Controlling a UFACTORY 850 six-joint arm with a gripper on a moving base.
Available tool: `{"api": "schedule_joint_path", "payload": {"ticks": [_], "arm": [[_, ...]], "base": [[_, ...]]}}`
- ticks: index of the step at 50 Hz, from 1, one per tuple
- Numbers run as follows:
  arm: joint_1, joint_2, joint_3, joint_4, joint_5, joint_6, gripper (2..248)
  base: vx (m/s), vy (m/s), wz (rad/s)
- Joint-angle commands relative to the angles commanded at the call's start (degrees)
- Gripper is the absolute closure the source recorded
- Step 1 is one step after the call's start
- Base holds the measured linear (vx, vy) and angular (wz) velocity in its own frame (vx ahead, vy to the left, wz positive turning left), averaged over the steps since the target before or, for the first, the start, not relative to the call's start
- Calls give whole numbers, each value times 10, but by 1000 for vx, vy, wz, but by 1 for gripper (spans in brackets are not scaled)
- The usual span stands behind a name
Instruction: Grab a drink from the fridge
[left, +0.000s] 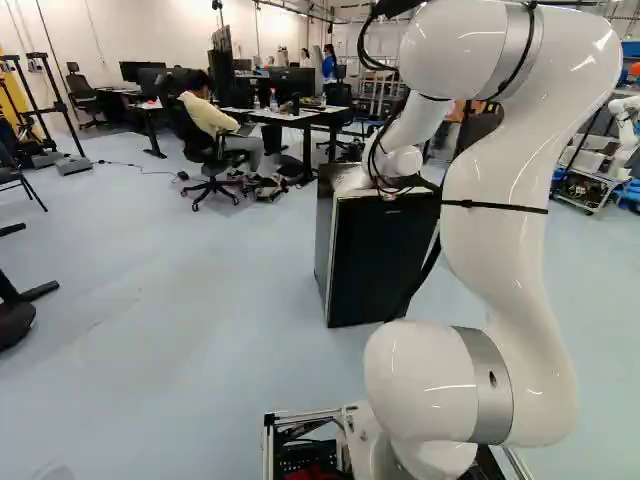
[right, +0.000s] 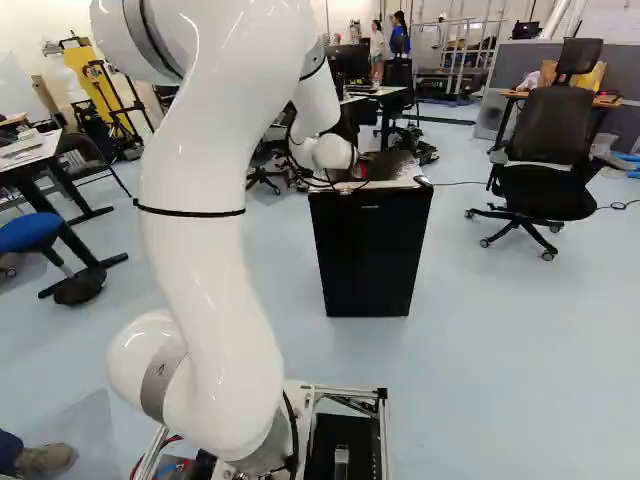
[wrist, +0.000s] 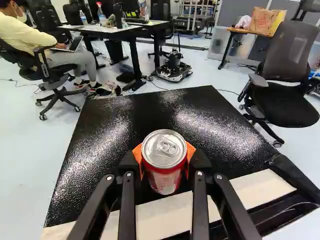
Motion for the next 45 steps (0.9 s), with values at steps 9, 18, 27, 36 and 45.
{"api": "schedule_joint_path", "payload": {"ticks": [9, 18, 27, 36, 45], "arm": [[0, 10, 1, 0, 0, 0, 150], [0, 20, 1, 0, 0, 0, 150], [0, 20, 1, 0, 0, 0, 150], [1, 23, 5, 0, 2, 0, 150], [4, 30, 15, 1, 5, -1, 150]], "base": [[0, 0, 0], [0, 0, 0], [0, 0, 0], [0, 0, 0], [0, 0, 0]]}}
